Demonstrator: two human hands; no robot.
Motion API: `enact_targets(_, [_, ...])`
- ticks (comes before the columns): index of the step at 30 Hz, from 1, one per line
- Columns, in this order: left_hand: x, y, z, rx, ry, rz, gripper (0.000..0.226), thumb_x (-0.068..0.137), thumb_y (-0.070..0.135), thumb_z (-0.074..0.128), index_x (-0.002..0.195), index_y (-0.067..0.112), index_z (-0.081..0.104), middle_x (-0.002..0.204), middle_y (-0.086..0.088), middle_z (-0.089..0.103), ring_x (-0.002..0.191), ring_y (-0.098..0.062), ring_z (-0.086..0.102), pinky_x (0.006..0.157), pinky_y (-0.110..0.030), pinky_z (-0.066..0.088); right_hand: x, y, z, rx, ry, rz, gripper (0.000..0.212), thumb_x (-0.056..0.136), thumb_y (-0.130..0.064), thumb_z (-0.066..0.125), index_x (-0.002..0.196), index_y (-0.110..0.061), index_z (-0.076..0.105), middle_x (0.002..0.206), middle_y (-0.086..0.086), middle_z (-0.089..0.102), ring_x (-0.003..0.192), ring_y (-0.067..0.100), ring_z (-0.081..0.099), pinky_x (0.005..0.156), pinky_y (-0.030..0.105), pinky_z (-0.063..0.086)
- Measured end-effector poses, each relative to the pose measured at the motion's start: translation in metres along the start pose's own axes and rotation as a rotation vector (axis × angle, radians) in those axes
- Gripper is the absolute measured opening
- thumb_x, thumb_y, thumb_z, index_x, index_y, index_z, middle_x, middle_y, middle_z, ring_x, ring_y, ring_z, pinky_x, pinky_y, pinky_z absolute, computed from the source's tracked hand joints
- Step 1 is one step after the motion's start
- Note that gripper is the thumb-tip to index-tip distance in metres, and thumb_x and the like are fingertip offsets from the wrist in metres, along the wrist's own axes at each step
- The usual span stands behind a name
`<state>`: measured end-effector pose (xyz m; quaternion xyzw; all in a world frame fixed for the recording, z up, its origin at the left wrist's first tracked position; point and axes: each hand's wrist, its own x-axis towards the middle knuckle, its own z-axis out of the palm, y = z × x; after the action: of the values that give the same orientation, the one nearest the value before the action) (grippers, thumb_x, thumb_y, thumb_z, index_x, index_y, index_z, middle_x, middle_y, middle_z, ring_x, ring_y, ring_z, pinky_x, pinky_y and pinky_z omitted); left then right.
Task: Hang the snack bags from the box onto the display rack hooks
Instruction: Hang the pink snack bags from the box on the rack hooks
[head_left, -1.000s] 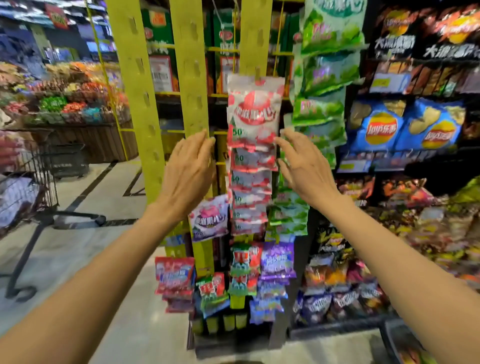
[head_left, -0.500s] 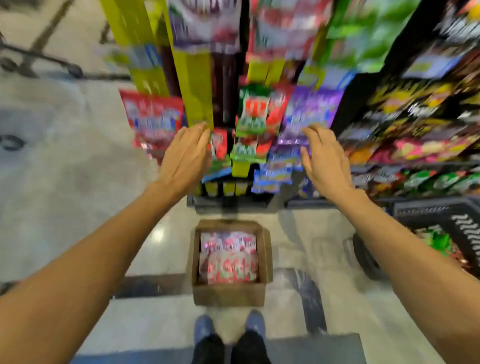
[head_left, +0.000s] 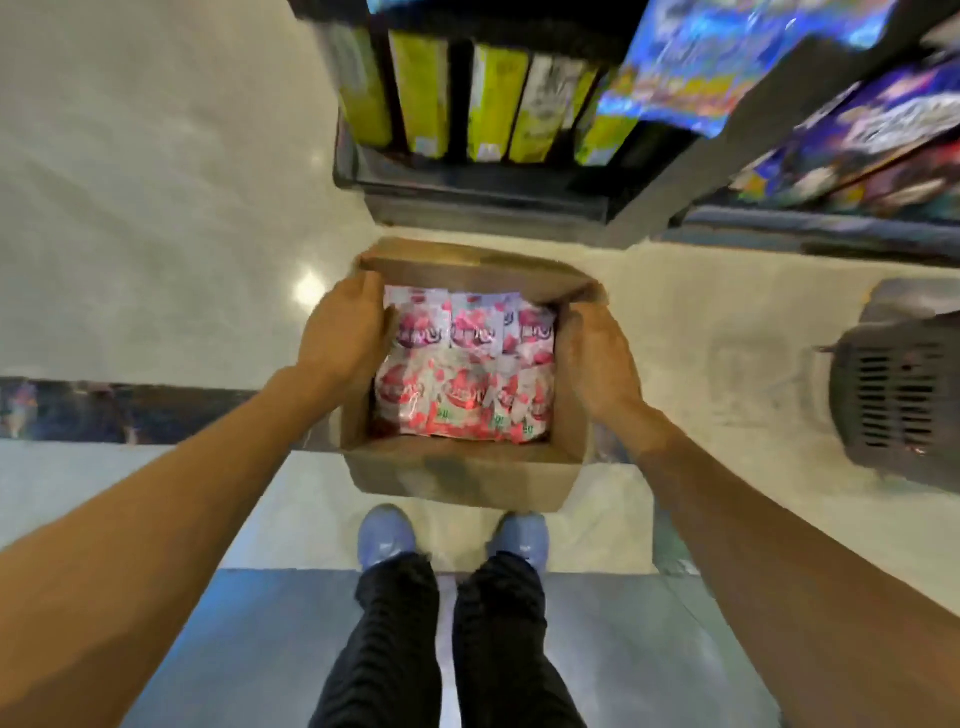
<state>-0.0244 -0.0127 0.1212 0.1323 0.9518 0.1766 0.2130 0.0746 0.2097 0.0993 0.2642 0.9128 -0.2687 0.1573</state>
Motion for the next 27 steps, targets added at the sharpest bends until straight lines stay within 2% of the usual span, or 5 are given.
enact_targets(7, [-0.001, -0.055, 0.119, -0.041, -0.183, -0.176, 0.029, 0.097, 0.013, 0.042, 0.12, -0.004, 0.045, 0.124, -0.027, 0.051, 0.11, -0.043, 0.049, 0.089, -0.045, 0.039, 0.004, 0.053, 0.105, -0.013, -0.131, 0.26, 0.029, 0.096, -0.003, 0.041, 0.121, 0.004, 0.054, 0.12, 0.022, 0.058, 0.112, 0.037, 0.053, 0.087, 0.029, 0.036])
enact_targets(13, [0.002, -0.065, 0.172, -0.174, -0.267, -0.484, 0.036, 0.097, 0.013, 0.043, 0.129, -0.004, 0.039, 0.13, -0.025, 0.05, 0.119, -0.041, 0.049, 0.098, -0.046, 0.04, 0.012, 0.052, 0.155, 0.067, -0.256, 0.499, 0.044, 0.097, -0.007, 0.04, 0.138, 0.004, 0.03, 0.138, 0.022, 0.042, 0.126, 0.032, 0.044, 0.096, 0.031, 0.037])
enact_targets(19, [0.007, -0.064, 0.183, -0.274, -0.294, -0.554, 0.039, 0.098, 0.016, 0.045, 0.133, 0.0, 0.038, 0.133, -0.02, 0.05, 0.121, -0.037, 0.05, 0.099, -0.041, 0.042, 0.02, 0.016, 0.169, 0.116, -0.178, 0.609, 0.042, 0.096, -0.009, 0.044, 0.137, 0.001, 0.037, 0.144, 0.02, 0.029, 0.129, 0.037, 0.035, 0.103, 0.039, 0.035])
enact_targets(23, [0.01, -0.068, 0.184, -0.249, -0.283, -0.593, 0.039, 0.098, 0.016, 0.043, 0.135, 0.003, 0.036, 0.137, -0.019, 0.046, 0.124, -0.036, 0.047, 0.101, -0.043, 0.041, 0.018, 0.01, 0.168, 0.199, -0.076, 0.574, 0.037, 0.096, -0.014, 0.05, 0.132, -0.008, 0.046, 0.139, 0.014, 0.037, 0.124, 0.031, 0.042, 0.095, 0.035, 0.041])
enact_targets(27, [0.014, -0.069, 0.194, -0.216, -0.323, -0.638, 0.052, 0.097, 0.016, 0.045, 0.143, 0.002, 0.024, 0.144, -0.02, 0.034, 0.129, -0.037, 0.04, 0.105, -0.043, 0.035, 0.023, 0.025, 0.167, 0.269, -0.101, 0.689, 0.068, 0.088, -0.029, 0.063, 0.141, -0.008, 0.026, 0.141, 0.017, 0.034, 0.128, 0.033, 0.037, 0.098, 0.038, 0.04])
